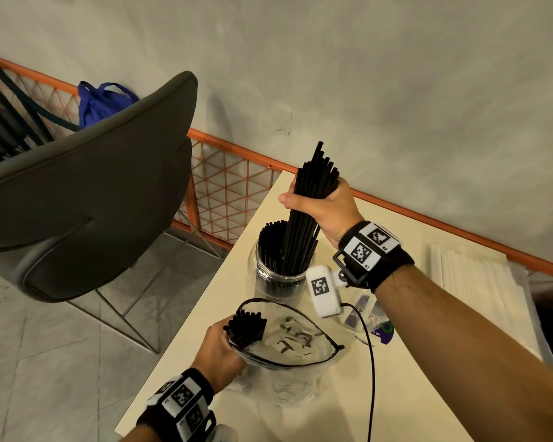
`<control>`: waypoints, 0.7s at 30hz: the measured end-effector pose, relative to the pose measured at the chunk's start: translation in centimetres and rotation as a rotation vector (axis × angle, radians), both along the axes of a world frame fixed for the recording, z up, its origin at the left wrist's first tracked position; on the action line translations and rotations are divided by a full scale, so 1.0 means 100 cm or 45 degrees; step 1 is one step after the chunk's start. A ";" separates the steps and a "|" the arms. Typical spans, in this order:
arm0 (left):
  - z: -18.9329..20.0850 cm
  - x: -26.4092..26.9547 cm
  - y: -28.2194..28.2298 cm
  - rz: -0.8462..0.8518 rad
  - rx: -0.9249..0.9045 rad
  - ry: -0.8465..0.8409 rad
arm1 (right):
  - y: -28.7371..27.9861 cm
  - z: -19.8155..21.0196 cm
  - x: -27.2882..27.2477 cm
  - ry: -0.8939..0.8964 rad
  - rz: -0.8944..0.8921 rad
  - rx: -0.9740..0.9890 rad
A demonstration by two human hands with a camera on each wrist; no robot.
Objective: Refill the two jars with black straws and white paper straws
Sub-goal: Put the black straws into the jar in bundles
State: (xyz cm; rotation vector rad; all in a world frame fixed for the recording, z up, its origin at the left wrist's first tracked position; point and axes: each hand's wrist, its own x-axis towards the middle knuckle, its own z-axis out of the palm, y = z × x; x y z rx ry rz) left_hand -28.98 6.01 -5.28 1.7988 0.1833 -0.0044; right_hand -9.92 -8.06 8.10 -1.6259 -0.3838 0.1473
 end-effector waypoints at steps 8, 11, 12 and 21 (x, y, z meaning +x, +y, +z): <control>0.001 0.000 0.000 -0.019 -0.026 0.003 | -0.001 -0.010 -0.007 -0.003 0.004 -0.032; 0.001 0.001 0.000 -0.007 -0.021 -0.006 | -0.001 -0.016 -0.010 0.006 -0.018 -0.040; 0.001 0.001 0.000 -0.004 -0.026 -0.005 | -0.001 -0.018 -0.012 0.014 -0.027 -0.051; -0.003 0.002 0.001 -0.017 -0.011 0.005 | -0.001 -0.027 -0.021 0.035 -0.106 -0.068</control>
